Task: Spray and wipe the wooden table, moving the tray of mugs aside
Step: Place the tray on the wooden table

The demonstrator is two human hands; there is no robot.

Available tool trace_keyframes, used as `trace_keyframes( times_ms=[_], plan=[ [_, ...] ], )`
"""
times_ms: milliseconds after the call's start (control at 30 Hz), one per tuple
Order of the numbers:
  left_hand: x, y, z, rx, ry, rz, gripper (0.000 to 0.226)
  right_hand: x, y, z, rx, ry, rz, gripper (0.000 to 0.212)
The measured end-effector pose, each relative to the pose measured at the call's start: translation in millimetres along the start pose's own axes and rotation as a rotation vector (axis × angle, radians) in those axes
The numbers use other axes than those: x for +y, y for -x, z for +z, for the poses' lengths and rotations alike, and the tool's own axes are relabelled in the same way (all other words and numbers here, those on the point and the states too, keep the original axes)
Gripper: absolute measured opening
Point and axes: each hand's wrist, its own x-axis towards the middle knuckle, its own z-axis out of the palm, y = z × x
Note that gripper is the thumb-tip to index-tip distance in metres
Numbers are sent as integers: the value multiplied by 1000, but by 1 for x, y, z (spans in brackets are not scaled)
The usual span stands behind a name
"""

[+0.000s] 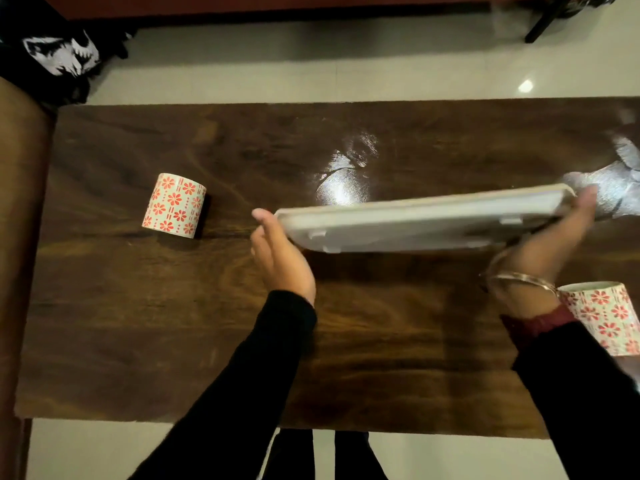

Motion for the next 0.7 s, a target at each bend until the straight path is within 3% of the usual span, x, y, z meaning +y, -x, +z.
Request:
trace_keyframes(
  times_ms=[67, 133, 167, 300, 467, 600, 700],
  plan=[
    [-4, 0, -16, 45, 235, -9, 44, -4, 12, -18, -134, -338, 101, 33],
    [-13, -6, -34, 8, 320, -16, 19, 4, 14, -34, -223, -338, 160, 22],
    [-17, -11, -44, -16, 318, -18, 13, 10, 13, -41, -253, -256, 163, 21],
    [-38, -42, -83, -85, 194, 25, 37, 43, 0, -66, -366, 237, 96, 41],
    [-63, -75, -112, -132, -146, 128, 36, 69, -26, -65, -578, 760, -200, 36],
    [-79, -94, -116, -157, -246, 146, 38, 87, -33, -57, -638, 902, -354, 41],
    [-85, -101, -117, -155, -270, 157, 38, 97, -34, -52, -599, 984, -421, 32]
  ],
)
